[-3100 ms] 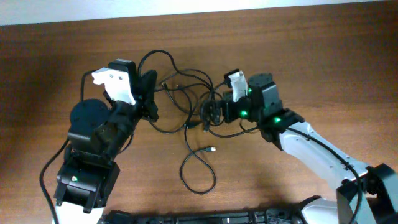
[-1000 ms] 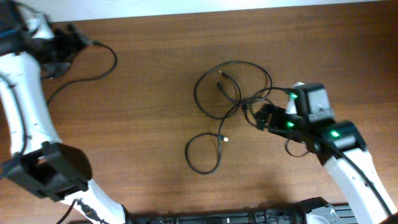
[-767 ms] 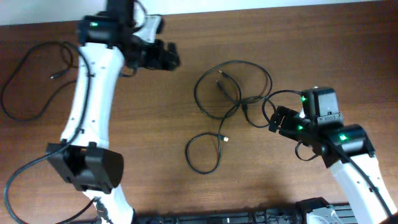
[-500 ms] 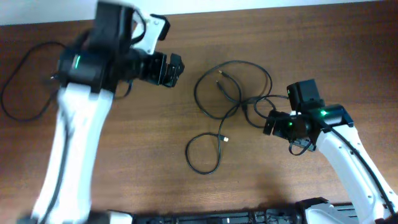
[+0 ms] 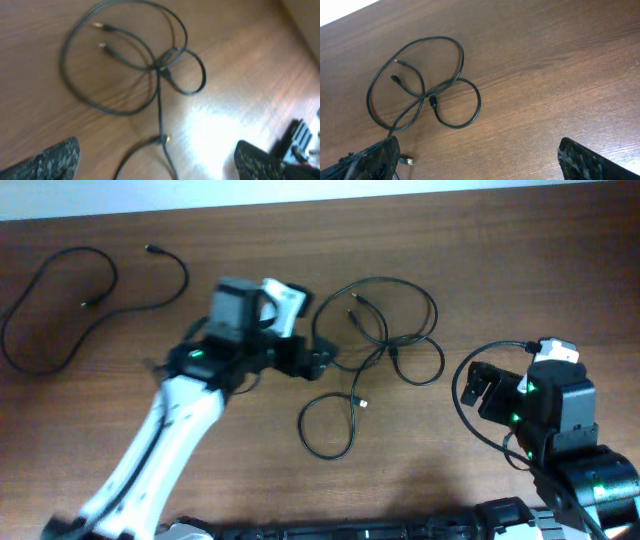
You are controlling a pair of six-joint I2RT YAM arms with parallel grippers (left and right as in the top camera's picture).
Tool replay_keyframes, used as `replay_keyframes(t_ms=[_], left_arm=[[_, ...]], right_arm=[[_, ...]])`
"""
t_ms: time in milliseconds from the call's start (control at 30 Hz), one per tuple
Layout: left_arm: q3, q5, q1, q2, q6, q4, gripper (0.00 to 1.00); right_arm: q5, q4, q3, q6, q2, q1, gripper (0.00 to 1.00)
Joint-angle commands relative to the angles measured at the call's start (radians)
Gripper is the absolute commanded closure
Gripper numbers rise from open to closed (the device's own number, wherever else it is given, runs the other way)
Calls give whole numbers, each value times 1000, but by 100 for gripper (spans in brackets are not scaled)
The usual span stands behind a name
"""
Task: Untangle cables
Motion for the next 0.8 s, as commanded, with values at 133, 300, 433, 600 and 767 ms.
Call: replay_keyframes(t_ms=[133, 300, 433, 600, 767], left_arm=[[-1, -274, -270, 388, -109, 413, 1], [-1, -277, -317, 510, -109, 484, 13], [-1, -325, -328, 547, -109, 483, 29], [8, -332, -327, 554, -109, 501, 100], [39, -364, -325, 202, -63, 480, 100]], right_arm=[[-30, 15, 10, 4, -13, -5, 1], [-50, 15, 10, 4, -11, -5, 1], [-50, 14, 10, 4, -11, -5, 1], [-50, 3, 10, 4, -11, -5, 1], [-50, -8, 10, 4, -9, -5, 1]])
